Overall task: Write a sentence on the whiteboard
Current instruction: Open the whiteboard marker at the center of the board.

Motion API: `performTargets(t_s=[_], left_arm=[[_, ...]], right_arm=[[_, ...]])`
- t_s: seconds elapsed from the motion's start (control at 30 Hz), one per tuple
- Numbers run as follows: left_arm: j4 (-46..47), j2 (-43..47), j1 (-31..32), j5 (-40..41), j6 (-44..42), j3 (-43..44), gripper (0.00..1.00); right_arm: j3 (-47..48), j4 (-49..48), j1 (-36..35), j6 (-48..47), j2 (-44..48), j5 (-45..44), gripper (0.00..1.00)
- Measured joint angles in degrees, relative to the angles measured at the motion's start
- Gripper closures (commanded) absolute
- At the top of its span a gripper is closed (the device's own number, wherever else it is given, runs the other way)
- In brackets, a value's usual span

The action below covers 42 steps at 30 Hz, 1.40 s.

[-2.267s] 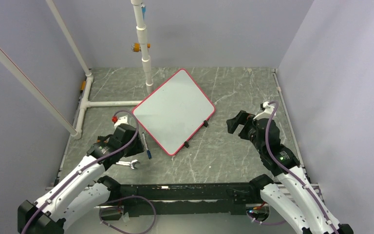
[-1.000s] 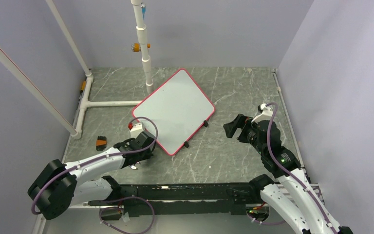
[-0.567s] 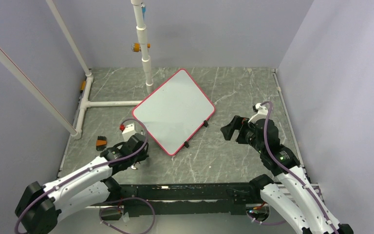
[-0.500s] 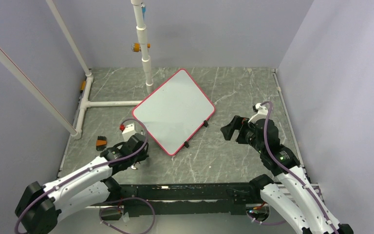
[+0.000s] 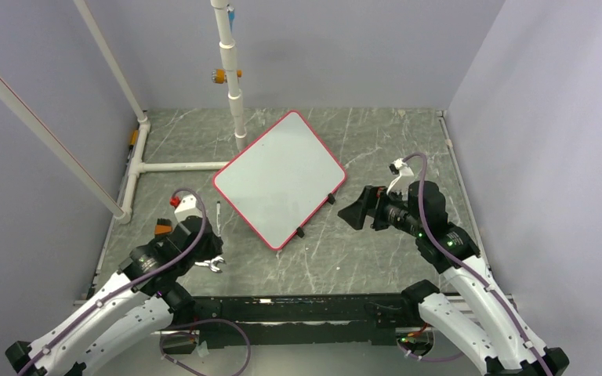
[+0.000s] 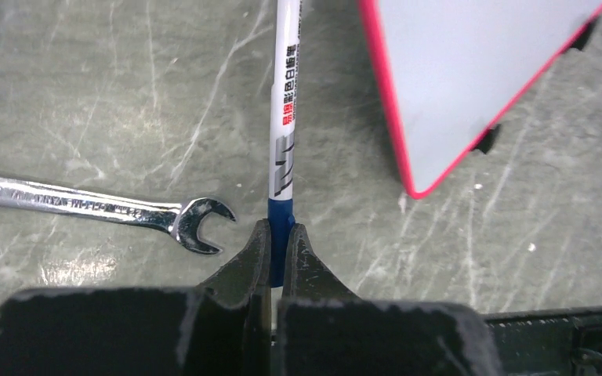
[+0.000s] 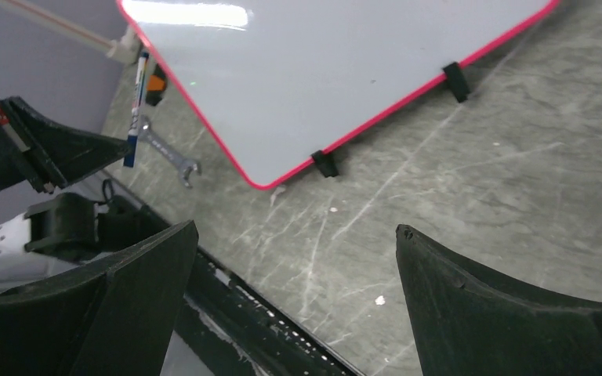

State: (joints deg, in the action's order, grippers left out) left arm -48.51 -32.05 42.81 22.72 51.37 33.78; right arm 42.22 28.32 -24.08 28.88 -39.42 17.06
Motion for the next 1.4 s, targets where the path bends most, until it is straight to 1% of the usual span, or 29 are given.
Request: performTargets(t_s=[0.1,0.2,0.43,0.53,0.6,0.63,0.77,0.97,1.2,1.4], left_arm=[[-1.66,-0.07,0.04,-1.18,-2.47,4.02,1.0],[-5.27,-0.66,0.09,-1.25,-3.32,8.81,1.0],[-13.81,0.79,0.11,3.3,-4.92,17.03,1.0],[-14.64,2.12,0.09,4.35,-8.9,19.45,1.0],[-13.99,2.36,0.09,3.67,-13.33,20.68,1.0],[-13.6,2.36,0.09,3.34,-14.25,20.87,1.0],[-8.15,1.73,0.11,-5.7,-26.1,21.4,1.0],[-0.26,-3.02,0.11,-22.18,-36.74,22.1,1.0],[5.97,-15.67,0.11,-41.94,-46.34,28.59,1.0],[5.86,-24.46,0.13,-52.87,-53.64,36.48,1.0]], right_arm=[[0.66,-0.55,0.0,-0.13,-0.22,2.93,0.0],[1.4,-0.63,0.0,-0.44,-0.72,5.05,0.0],[2.01,-0.79,0.0,-0.87,-1.53,8.94,0.0],[2.01,-1.95,0.0,-0.83,-1.79,11.26,0.0],[2.03,-3.43,0.0,-0.66,-2.45,13.92,0.0],[2.03,-4.2,0.0,-0.37,-2.84,15.52,0.0],[2.03,-8.35,0.0,1.22,-4.5,22.49,0.0],[2.03,-14.03,-0.02,4.81,-6.25,29.86,0.0],[3.43,-15.96,-2.12,6.64,-8.31,32.63,0.02],[7.06,-16.0,-4.13,6.34,-10.82,33.62,0.04]])
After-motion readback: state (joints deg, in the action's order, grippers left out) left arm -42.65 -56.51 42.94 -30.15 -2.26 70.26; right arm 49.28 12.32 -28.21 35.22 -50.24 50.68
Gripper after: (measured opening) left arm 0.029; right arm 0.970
